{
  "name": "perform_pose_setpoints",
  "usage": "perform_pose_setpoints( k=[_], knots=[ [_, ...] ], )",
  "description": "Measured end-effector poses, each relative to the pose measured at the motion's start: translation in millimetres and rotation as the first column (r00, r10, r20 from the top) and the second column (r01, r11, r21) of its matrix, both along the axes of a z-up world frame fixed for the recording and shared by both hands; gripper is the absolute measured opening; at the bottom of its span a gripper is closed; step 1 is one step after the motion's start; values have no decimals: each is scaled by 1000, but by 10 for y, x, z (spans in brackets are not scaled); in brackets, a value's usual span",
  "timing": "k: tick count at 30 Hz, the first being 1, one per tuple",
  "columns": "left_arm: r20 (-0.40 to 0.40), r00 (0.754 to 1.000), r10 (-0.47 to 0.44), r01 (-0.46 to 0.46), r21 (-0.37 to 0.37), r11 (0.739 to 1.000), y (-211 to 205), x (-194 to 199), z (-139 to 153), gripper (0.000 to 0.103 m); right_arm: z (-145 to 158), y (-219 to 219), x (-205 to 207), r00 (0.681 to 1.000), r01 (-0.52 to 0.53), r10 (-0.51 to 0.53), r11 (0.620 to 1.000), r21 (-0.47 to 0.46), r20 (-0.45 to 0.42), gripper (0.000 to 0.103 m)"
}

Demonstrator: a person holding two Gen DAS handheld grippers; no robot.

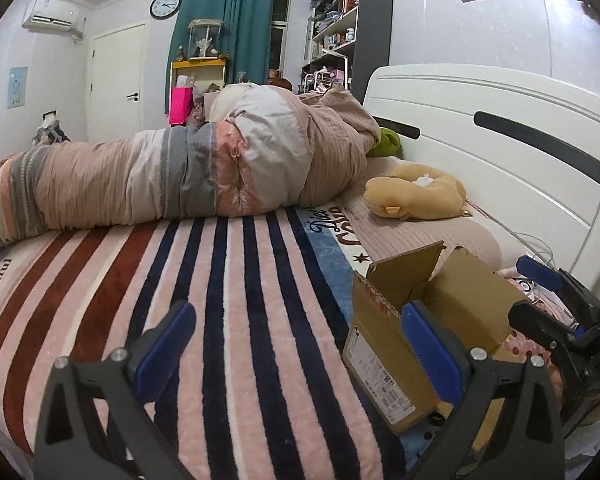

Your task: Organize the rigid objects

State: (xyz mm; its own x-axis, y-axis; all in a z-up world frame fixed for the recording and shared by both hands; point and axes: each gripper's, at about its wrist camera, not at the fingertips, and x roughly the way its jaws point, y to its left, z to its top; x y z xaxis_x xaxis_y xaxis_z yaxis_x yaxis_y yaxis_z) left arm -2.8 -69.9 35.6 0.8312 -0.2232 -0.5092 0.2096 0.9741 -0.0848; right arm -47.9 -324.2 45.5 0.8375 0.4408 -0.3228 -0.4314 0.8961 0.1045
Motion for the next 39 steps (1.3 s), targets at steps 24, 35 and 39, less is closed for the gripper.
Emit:
perform_pose_setpoints(
  k=[24,35,39],
  knots=[
    [25,999,28,-29,30,999,-37,-55,-6,102,-42,-57,19,1000,8,-8,1000,9,-4,103],
    [41,999,35,-36,38,999,-51,-71,13,102,-41,-73,16,1000,7,-7,1000,10,-3,103],
    [46,998,37,-38,41,998,-59,-76,29,102,-41,-67,17,1000,9,-9,1000,9,-2,103]
  ],
)
